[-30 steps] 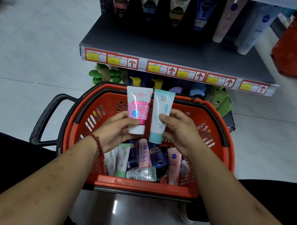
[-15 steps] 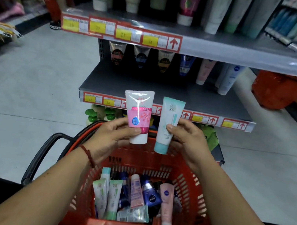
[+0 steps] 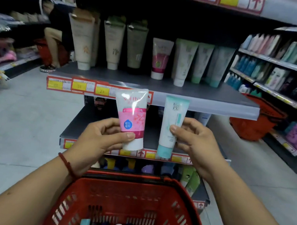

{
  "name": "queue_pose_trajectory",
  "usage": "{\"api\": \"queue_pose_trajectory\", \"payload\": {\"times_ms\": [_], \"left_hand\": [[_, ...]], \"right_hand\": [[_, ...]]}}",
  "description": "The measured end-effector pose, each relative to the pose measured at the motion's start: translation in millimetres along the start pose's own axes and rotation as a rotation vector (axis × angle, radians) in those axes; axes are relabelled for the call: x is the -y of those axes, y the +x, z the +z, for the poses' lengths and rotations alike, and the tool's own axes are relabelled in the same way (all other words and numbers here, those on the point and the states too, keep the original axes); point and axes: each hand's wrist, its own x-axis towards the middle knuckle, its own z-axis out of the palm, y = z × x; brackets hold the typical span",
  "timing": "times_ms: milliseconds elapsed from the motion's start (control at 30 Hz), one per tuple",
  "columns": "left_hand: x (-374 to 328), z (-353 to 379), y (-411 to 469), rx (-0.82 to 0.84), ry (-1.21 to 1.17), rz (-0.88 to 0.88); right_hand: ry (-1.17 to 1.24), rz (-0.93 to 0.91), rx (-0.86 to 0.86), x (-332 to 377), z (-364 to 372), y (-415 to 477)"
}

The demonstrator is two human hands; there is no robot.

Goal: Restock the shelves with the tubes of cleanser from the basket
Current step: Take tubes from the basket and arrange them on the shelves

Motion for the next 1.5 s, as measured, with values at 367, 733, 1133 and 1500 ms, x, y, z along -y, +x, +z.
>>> {"api": "queue_pose_trajectory", "payload": {"times_ms": [367, 733, 1133, 1500], "left_hand": [[-116, 33, 131, -0.071, 0.158, 0.135], [-77, 48, 227, -0.103, 0.457, -0.006], [-68, 50, 242, -0.180, 0.570, 0.040], [-65, 48, 241, -0.228, 0.617, 0.048]], "right_hand": [[-0.029, -0.185, -0.011, 116, -30, 74], [-0.011, -0.170, -0.046, 120, -57, 118], [-0.019, -0.117, -0.015, 95, -44, 143], [0.004, -0.124, -0.081, 102, -82, 158]]}}
